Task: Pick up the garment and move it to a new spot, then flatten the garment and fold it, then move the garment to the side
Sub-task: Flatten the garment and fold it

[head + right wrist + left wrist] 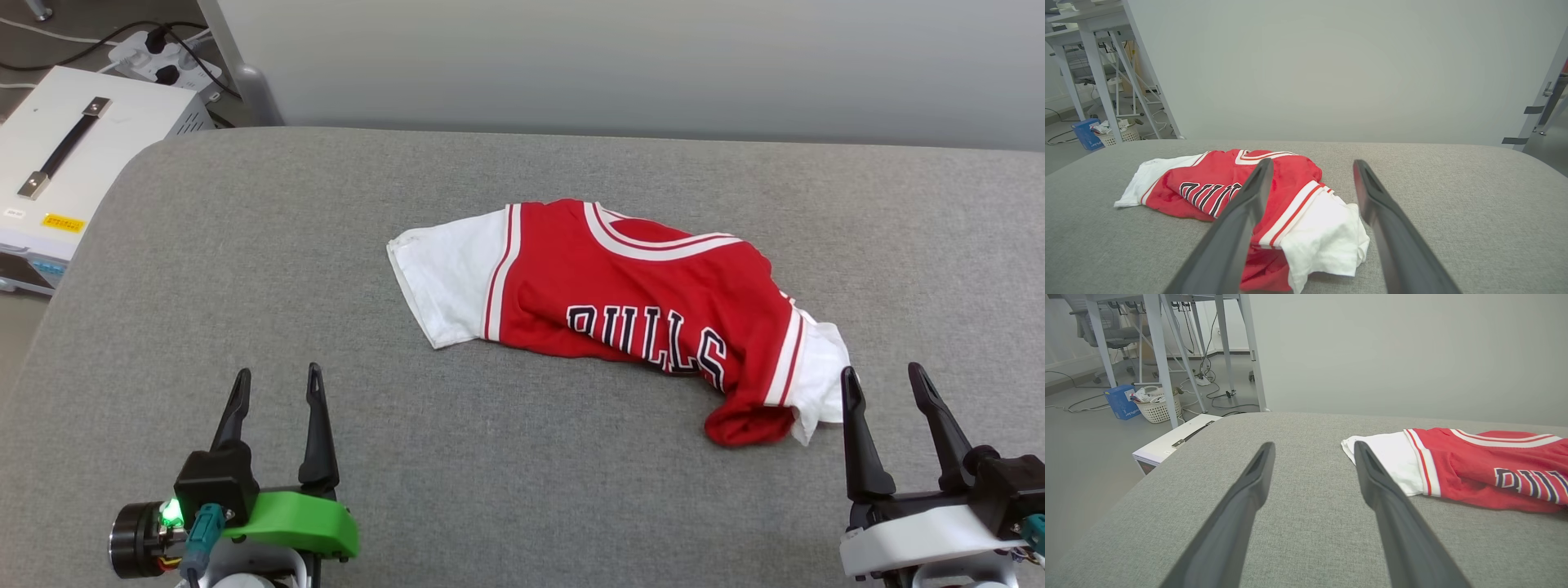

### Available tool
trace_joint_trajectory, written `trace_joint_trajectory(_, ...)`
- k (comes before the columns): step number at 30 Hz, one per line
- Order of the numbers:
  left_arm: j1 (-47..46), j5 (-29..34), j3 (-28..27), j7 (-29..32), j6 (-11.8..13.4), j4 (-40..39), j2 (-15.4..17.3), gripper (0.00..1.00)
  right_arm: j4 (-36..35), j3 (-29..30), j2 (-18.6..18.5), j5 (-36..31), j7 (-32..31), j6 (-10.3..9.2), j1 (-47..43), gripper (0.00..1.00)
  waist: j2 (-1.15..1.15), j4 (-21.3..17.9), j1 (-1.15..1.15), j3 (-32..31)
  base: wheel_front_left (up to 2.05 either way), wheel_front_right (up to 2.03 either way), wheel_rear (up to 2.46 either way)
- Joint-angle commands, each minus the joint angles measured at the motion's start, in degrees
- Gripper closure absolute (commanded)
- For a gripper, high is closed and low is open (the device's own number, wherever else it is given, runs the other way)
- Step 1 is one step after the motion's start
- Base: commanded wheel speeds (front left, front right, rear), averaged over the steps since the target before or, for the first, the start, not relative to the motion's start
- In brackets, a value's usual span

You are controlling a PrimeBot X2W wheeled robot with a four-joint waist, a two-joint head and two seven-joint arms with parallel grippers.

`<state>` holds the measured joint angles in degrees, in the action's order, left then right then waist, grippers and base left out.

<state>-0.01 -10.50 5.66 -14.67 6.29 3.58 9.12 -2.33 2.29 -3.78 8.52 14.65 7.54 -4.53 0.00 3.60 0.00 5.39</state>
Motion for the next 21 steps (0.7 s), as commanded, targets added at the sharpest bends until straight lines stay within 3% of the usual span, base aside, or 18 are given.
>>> trace_joint_trajectory(1, 0.95, 0.9, -0.71, -0.32, -0.78, 0.33, -0.68, 0.0, 0.18, -0.07, 0.15, 0.16, 0.35, -0.05, -0.61, 0.0, 0.0, 0.02, 0.0, 0.03, 0.0, 0.0, 0.0)
trace_joint_trajectory(11, -2.66, 4.1, -4.24, -0.32, -5.66, 2.22, -2.21, 0.0, -0.15, -0.51, 0.09, -0.19, 0.35, -0.05, 0.47, 0.0, 0.0, -0.35, 0.0, 0.81, 0.0, 0.0, 0.0)
trace_joint_trajectory(21, -24.38, 5.55, -2.53, 0.02, -12.54, 9.57, 5.39, 0.0, -2.54, -1.04, -0.85, -0.73, 0.35, -0.05, 4.08, 0.0, 0.0, -3.0, 0.0, 5.36, 0.0, 0.0, 0.0)
